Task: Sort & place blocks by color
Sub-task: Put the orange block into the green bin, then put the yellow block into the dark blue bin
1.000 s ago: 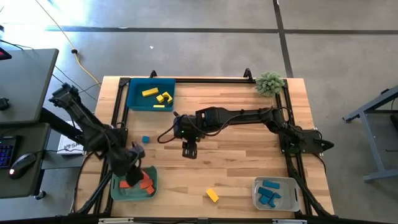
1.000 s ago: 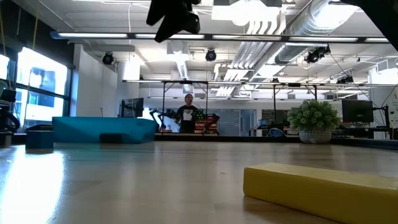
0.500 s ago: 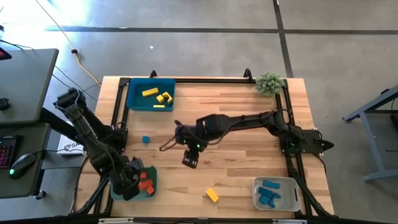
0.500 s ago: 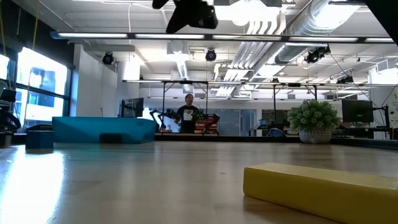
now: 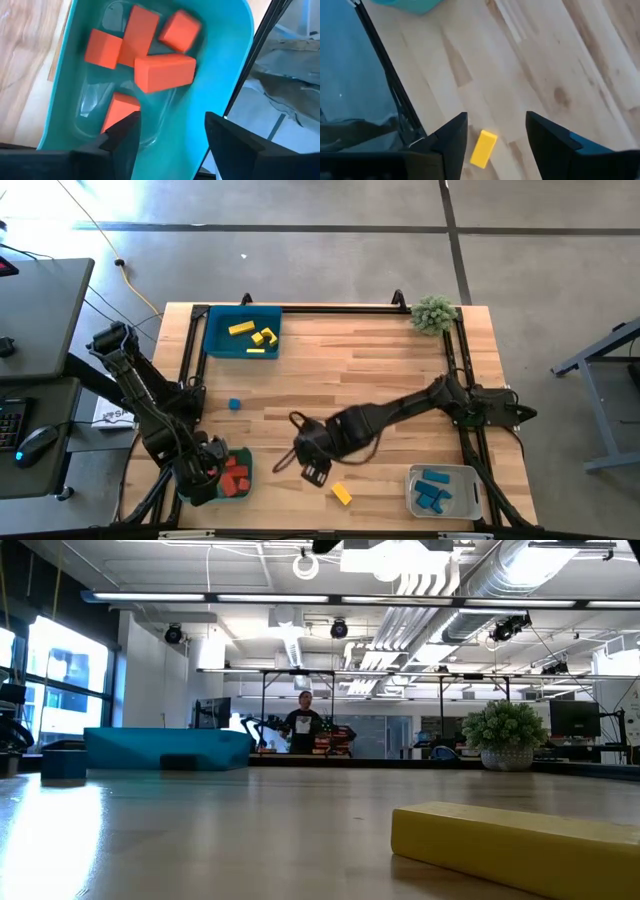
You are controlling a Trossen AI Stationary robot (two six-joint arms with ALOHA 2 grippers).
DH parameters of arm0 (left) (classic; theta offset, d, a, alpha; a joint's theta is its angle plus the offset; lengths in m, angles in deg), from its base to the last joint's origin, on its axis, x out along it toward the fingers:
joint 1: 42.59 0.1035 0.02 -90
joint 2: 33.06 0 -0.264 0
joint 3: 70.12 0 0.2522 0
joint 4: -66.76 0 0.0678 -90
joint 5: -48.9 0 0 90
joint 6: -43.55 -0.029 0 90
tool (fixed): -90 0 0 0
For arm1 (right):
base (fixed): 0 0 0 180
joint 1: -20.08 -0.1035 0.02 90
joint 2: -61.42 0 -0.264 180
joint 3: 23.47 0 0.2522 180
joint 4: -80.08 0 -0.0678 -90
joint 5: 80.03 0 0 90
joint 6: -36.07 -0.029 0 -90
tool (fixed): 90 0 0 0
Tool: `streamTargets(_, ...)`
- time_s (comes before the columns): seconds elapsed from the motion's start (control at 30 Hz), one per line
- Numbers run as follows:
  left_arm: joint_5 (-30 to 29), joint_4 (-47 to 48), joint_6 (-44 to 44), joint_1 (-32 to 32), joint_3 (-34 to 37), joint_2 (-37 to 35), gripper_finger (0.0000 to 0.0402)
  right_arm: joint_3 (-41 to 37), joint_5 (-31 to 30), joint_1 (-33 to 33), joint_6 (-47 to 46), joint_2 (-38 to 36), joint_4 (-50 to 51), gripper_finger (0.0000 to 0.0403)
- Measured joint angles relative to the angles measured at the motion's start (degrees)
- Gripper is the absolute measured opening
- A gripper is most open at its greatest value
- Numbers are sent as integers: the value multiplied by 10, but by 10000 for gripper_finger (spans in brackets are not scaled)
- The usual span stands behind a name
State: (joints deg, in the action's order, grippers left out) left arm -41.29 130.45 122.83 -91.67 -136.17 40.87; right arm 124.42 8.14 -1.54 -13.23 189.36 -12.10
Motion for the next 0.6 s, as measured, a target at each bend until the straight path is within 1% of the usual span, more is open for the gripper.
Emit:
streamTargets(0.13, 0, 0, -4, 0, 0, 0, 221, 0, -25, -28, -58, 0, 0, 201)
streamTargets(0.3, 0, 0, -21, 0, 0, 0, 221, 0, -44, -59, -131, 0, 7, 216)
streamTargets(0.4, 0, 0, -30, 0, 0, 0, 221, 0, -45, -74, -167, 0, 19, 218)
streamTargets(0.6, 0, -1, -30, 0, 0, 0, 221, 0, -68, -100, -227, 14, 42, 218)
